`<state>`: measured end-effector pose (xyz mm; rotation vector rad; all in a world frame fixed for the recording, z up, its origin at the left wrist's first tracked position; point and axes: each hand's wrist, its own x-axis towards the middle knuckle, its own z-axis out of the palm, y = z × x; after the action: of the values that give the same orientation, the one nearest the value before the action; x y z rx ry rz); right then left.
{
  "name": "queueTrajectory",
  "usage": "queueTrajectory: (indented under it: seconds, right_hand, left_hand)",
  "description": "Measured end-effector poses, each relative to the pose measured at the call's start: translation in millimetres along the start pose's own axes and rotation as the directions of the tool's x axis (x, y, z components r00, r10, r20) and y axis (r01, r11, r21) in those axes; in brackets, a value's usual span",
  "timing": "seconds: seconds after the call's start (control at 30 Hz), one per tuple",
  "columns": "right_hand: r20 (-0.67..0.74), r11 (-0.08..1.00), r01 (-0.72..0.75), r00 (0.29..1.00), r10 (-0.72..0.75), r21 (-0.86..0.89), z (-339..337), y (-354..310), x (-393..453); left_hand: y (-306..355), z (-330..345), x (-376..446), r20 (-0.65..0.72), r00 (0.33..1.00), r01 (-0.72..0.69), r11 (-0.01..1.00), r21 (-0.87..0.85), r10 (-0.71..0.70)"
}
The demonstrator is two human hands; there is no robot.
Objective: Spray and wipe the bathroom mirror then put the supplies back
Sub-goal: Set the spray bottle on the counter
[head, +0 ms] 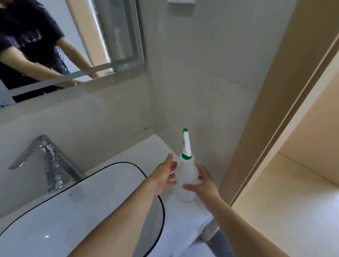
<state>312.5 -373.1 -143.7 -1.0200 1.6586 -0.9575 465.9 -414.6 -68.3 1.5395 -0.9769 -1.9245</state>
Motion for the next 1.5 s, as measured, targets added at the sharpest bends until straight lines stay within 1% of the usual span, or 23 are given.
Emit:
queueTrajectory:
  seconds: [0.17, 0.37, 0.53, 0.63, 0.7, 0.77, 0.83, 0.9, 0.97, 1.03, 1.13, 1.2, 1.27, 1.37, 1.47, 1.5]
  right_hand:
    - [-0.03, 0.998, -0.046, 0.998, 0.047, 0.034, 4.6, 18.8, -9.5]
    - [-0.046, 0.999, -0.047, 0.998, 0.048, 0.025, 4.9, 28.6, -11.8]
    - [-0.032, 0.999, -0.051, 0.998, 0.051, 0.0, 3.5, 34.5, -8.8]
    - [-0.021, 0.997, -0.076, 0.997, 0.076, 0.01, -0.2, 38.3, -10.4]
    - [-0.027, 0.994, -0.097, 0.995, 0.098, 0.049, -6.9, 37.3, -13.4]
    - [-0.058, 0.991, -0.088, 0.994, 0.095, 0.104, -15.2, 33.0, -15.0]
    - [-0.111, 0.991, -0.051, 0.992, 0.065, 0.12, -22.6, 20.8, -17.1]
    - [-0.161, 0.994, -0.001, 0.987, 0.019, 0.112, -27.2, 0.4, -19.4]
    - [-0.181, 0.995, 0.069, 0.982, -0.055, 0.071, -30.1, -27.3, -22.2]
    - [-0.204, 0.99, 0.138, 0.97, -0.133, 0.012, -33.7, -60.0, -25.4]
    - [-0.218, 0.968, 0.245, 0.943, -0.25, -0.052, -34.8, -112.7, -31.1]
    - [-0.198, 0.945, 0.317, 0.924, -0.327, -0.079, -27.8, -148.3, -35.4]
    - [-0.169, 0.915, 0.392, 0.899, -0.403, -0.095, -15.0, -182.7, -40.9]
    - [-0.095, 0.857, 0.491, 0.856, -0.508, -0.157, 16.8, -232.2, -51.6]
    - [0.014, 0.803, 0.551, 0.826, -0.563, -0.226, 61.8, -275.2, -61.4]
    - [0.053, 0.78, 0.578, 0.81, -0.584, -0.239, 78.9, -287.6, -65.8]
  left_hand:
    - [-13.8, 5.8, 5.7, 0.004, 1.0, 0.022, 0.999, 0.043, -0.022]
    - [-23.6, 13.9, 14.9, 0.013, 0.999, 0.04, 0.996, 0.082, -0.042]
    - [-26.1, 14.2, 21.3, 0.007, 0.999, 0.042, 0.991, 0.127, -0.043]
    - [-29.1, 8.5, 25.1, -0.006, 0.999, 0.045, 0.99, 0.136, -0.045]
    - [-27.3, 4.5, 22.8, -0.037, 0.998, 0.046, 0.989, 0.144, -0.041]
    - [-20.7, 0.2, 16.1, -0.068, 0.998, 0.029, 0.988, 0.154, -0.018]
    - [-9.6, -4.5, 8.5, -0.083, 0.996, -0.01, 0.984, 0.178, 0.025]
    - [5.1, -9.8, -0.8, -0.1, 0.991, -0.071, 0.979, 0.19, 0.091]
    - [24.1, -14.0, -13.0, -0.113, 0.974, -0.166, 0.959, 0.228, 0.195]
    - [48.3, -19.0, -20.7, -0.111, 0.936, -0.296, 0.918, 0.262, 0.334]
    - [85.7, -34.2, -34.6, -0.11, 0.841, -0.48, 0.825, 0.299, 0.529]
    - [108.6, -51.2, -48.5, -0.133, 0.779, -0.545, 0.767, 0.339, 0.612]
    - [130.2, -67.7, -79.6, -0.155, 0.717, -0.593, 0.712, 0.376, 0.679]
    - [154.8, -103.2, -122.0, -0.203, 0.638, -0.596, 0.643, 0.481, 0.743]
    - [168.9, -149.9, -159.8, -0.308, 0.562, -0.546, 0.624, 0.559, 0.767]
    - [170.0, -166.2, -174.0, -0.341, 0.528, -0.536, 0.617, 0.577, 0.778]
